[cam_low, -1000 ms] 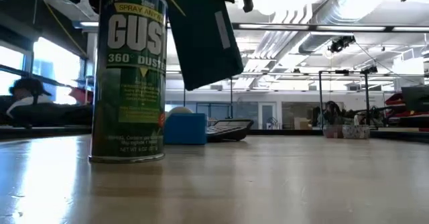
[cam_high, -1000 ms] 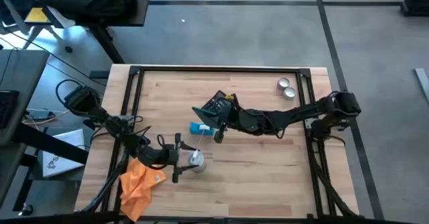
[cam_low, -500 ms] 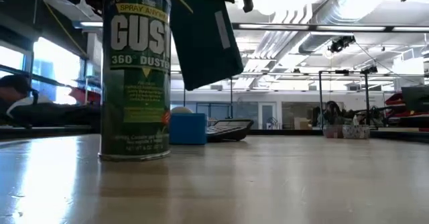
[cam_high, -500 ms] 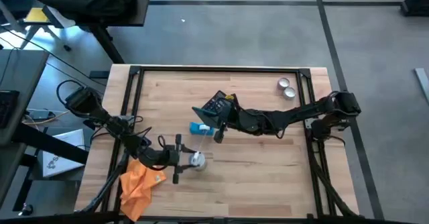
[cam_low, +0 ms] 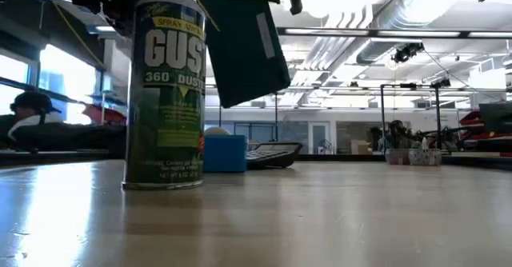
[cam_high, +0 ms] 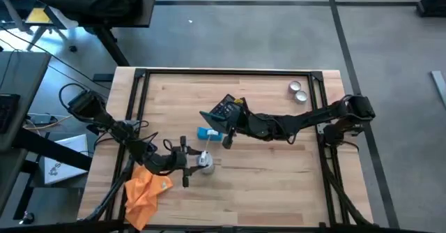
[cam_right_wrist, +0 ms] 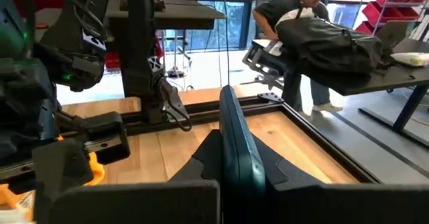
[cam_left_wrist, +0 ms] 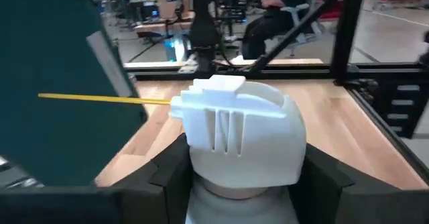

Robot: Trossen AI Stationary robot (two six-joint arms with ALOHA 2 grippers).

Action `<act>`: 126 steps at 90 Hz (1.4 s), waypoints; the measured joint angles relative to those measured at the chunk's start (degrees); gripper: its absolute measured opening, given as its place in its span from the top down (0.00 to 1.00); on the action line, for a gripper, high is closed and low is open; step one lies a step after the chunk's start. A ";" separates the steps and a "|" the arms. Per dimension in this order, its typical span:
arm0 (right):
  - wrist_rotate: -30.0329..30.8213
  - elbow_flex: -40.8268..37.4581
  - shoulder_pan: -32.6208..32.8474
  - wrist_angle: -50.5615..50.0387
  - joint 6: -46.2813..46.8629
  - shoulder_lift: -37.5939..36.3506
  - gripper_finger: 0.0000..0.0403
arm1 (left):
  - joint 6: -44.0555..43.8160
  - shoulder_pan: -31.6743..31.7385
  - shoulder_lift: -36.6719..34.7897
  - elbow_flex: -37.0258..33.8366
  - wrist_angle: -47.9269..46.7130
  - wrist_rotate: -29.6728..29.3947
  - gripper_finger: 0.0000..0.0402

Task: Apply microfiber cloth
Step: Spray the cellphone using the white spray bottle

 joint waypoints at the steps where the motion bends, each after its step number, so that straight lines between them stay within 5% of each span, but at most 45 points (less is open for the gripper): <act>1: 0.01 0.00 0.00 0.00 0.00 0.00 1.00 | -0.02 -0.05 0.00 0.00 0.00 -0.05 0.59; 51: 0.01 0.00 0.00 -0.22 0.07 0.00 1.00 | -0.34 -0.50 0.02 -0.02 -0.07 0.74 0.59; 76: 0.03 0.00 0.00 -0.24 0.07 0.00 1.00 | -0.47 -0.50 0.04 -0.07 -0.37 1.16 0.29; 126: 2.72 0.00 0.31 -1.60 1.60 -0.74 1.00 | 4.71 -0.42 0.04 -0.07 -0.13 2.06 0.28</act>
